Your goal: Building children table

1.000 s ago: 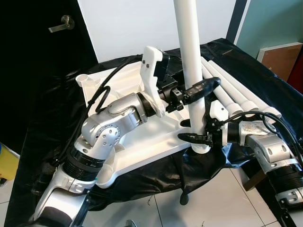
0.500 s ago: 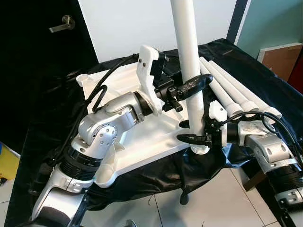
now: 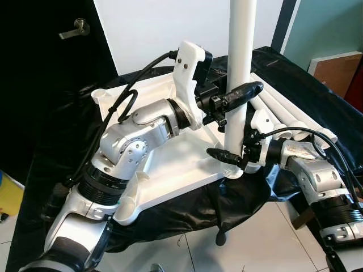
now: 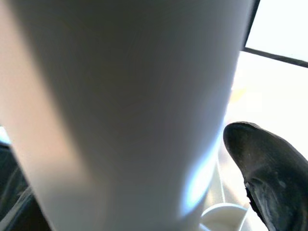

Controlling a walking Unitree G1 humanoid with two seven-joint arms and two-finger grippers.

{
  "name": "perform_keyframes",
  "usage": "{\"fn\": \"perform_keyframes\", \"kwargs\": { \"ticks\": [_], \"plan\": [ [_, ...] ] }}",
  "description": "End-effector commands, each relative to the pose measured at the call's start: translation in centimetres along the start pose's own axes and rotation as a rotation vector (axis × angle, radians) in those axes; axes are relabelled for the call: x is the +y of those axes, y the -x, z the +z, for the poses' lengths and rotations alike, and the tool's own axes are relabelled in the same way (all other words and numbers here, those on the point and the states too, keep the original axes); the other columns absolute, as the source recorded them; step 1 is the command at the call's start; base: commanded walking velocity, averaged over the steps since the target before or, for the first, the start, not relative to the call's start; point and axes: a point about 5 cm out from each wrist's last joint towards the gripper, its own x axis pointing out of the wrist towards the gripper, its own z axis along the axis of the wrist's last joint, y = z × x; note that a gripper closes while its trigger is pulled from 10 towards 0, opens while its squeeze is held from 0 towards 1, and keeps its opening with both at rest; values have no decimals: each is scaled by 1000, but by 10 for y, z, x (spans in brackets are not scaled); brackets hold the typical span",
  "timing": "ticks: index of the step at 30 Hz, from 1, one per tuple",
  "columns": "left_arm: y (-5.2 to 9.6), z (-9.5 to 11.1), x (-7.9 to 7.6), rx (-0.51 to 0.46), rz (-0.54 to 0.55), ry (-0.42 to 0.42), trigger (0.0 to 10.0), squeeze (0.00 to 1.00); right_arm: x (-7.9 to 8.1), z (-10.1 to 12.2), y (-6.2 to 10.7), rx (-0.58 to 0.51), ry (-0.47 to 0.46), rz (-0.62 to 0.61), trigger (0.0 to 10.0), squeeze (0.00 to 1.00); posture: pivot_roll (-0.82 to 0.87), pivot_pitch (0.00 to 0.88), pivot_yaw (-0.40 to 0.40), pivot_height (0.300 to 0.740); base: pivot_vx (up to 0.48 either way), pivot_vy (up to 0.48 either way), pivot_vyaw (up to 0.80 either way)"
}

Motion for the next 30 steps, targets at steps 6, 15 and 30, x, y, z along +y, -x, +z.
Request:
{"fn": "perform_keyframes", "kwargs": {
  "ticks": [6,15,30],
  "plan": [
    [-18,7,3,2,54,-3,10000,0,5,4,-28,-56,19,-202,10000,0,-91,9,40,740,0,0,0],
    [-24,15,24,-45,239,18,10000,0,10,2,-43,-80,-34,-371,10000,0,-95,12,46,740,0,0,0],
    [-37,30,38,-101,408,-10,10000,0,8,7,-66,-89,-39,-778,10000,0,-106,0,49,740,0,0,0]
  ]
}}
